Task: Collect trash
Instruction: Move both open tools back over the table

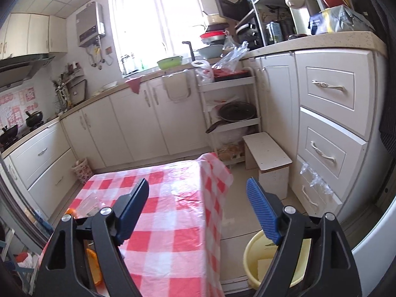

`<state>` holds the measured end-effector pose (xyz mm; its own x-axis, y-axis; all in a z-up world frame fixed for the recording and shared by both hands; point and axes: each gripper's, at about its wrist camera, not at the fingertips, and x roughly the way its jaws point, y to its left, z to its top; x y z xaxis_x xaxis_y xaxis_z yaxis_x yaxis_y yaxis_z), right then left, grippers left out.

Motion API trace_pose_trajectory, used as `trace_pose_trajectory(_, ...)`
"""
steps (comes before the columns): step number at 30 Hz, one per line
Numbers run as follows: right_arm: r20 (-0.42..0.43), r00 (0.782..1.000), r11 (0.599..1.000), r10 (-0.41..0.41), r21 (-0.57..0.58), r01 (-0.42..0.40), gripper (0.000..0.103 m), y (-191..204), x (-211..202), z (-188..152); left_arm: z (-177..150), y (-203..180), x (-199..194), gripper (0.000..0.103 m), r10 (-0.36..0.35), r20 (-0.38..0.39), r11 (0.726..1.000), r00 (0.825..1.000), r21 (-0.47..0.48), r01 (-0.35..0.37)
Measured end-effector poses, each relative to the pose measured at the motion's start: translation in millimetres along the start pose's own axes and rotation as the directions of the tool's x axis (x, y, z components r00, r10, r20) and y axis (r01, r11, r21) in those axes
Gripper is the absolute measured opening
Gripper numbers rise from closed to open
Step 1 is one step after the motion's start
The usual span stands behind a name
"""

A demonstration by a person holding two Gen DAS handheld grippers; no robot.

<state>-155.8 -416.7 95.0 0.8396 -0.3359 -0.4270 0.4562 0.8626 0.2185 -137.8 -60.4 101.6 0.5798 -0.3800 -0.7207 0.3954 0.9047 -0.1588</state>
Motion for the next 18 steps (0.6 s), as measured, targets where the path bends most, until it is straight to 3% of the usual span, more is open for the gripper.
trace_pose_trajectory(10,-0.022,1.000,0.998,0.004,0.056,-0.003,0.079,8.0,-19.2,-27.4,-8.8,8.4,-21.0,0.095,-0.042,0.016,0.999,0.999,-0.004,0.042)
trace_pose_trajectory(18,-0.052,0.998,1.000,-0.019,-0.024,0.018,0.079,22.6,-6.3,-40.1,-11.9,51.9,-6.9,0.095,-0.031,-0.009,0.991,0.999,-0.132,0.029)
